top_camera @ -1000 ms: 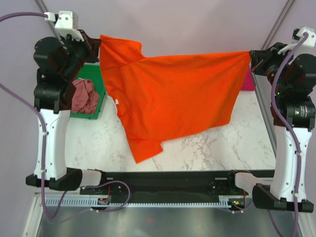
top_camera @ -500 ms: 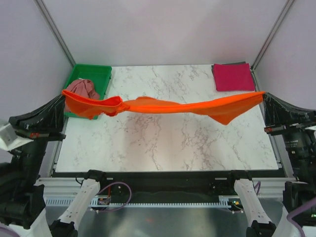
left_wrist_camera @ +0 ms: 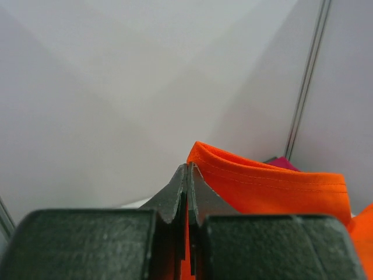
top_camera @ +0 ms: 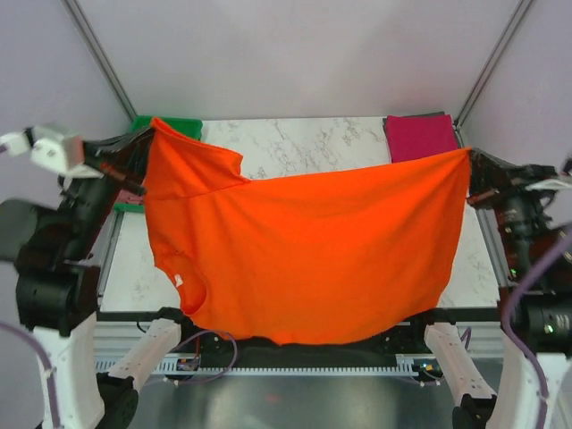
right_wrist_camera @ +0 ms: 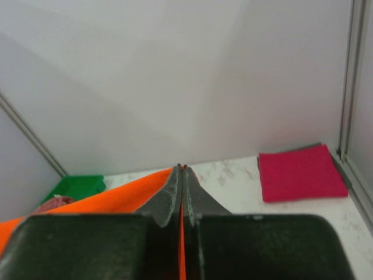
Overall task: Fold and stack the t-shirts
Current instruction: Flatten the tshirt out
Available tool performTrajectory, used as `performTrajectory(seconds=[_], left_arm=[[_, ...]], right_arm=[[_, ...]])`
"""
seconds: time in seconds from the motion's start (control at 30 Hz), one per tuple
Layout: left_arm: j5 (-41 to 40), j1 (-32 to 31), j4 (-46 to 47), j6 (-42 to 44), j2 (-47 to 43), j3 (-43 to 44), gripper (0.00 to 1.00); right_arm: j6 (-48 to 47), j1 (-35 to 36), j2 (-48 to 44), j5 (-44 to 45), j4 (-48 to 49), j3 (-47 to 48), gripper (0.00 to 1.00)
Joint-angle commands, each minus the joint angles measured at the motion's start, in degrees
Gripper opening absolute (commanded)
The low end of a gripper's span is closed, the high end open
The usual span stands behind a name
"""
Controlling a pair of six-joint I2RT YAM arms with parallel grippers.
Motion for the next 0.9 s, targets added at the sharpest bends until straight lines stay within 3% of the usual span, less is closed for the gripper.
performTrajectory(seconds=[0.0,0.17,0.37,0.57,0.87], left_arm=[[0.5,0.2,0.9,4.0,10.3,-4.5,0.02],[1.1,0.2,12.1,5.2,20.7,-12.3,0.02],[1.1,0.6,26.0,7.8,39.9,-16.4,0.02],[3.9,1.0,27.2,8.9,61.0,-5.8,0.02],[5.5,1.5,33.3,8.6,73.7,5.2,0.02]], right_arm=[[0.1,0.2,4.3,2.0,8.7,-10.8,0.0],[-1.1,0.2,11.3,1.6,19.9,-25.9,0.0],[-1.5,0.1,26.8,0.6,38.9,-33.0,0.0],[-1.5,-1.3,50.7,-4.0,51.2,-28.9,0.0],[3.6,-2.7,70.7,-11.2,59.8,-17.0,0.0]])
